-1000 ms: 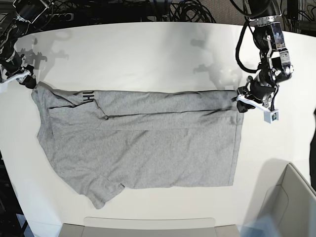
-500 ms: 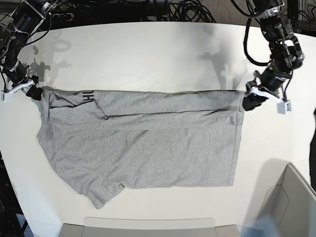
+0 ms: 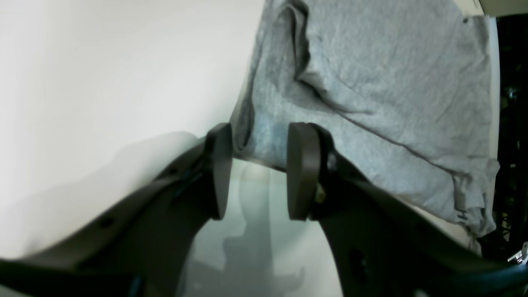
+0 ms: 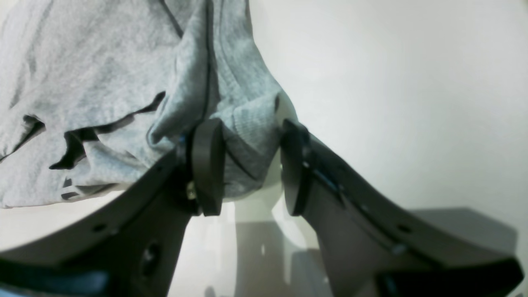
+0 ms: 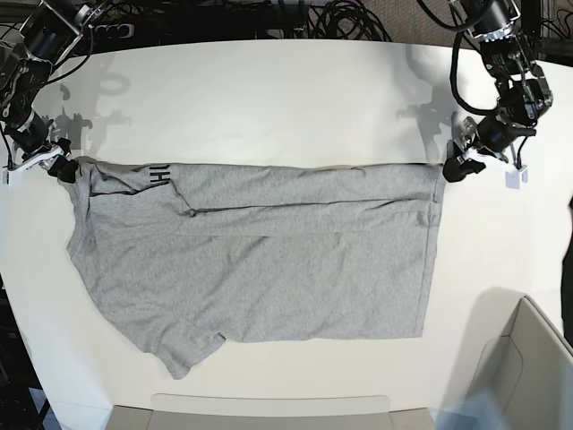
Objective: Fold the T-shirt properly
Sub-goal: 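Open both grippers and regrasp the folded edge corners, then drag the folded shirt back toward the arms with both grippers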
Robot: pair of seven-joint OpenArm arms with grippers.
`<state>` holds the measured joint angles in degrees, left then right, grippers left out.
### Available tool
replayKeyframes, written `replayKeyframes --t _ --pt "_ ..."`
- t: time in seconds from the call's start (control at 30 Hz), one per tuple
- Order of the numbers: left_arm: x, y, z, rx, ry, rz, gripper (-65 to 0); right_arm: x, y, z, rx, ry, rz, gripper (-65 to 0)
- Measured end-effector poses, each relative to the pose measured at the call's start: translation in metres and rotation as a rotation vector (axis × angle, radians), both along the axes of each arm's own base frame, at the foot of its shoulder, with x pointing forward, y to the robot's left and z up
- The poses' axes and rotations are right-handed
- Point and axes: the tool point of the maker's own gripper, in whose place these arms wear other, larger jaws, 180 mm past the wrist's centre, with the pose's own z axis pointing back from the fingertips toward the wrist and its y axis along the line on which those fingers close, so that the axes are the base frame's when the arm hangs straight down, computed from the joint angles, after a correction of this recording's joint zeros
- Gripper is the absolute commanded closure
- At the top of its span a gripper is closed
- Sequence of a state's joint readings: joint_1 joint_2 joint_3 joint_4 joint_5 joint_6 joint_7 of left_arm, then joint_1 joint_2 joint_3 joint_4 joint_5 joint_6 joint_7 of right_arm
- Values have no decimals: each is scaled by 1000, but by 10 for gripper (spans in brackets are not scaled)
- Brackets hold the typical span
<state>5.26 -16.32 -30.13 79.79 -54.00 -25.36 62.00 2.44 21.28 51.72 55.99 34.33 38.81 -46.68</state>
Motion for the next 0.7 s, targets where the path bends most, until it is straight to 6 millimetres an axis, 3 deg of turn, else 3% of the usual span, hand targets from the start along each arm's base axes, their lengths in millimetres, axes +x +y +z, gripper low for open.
replayKeyframes --t 0.1,0.2,0.27,0.53,0.7 --pt "-2 -13 -10 -4 38 -45 -232 0 0 0 0 0 0 -232" --pt "16 -26 -11 -27 23 -73 -232 0 1 0 0 -2 6 -232" --pt "16 -31 -17 -58 31 -68 -232 0 1 0 0 3 10 -232" --pt "19 -26 -17 -62 6 -39 -232 -2 5 -2 7 28 28 -231" --pt "31 -44 -16 -52 5 -97 -225 4 10 -1 -4 35 62 -231"
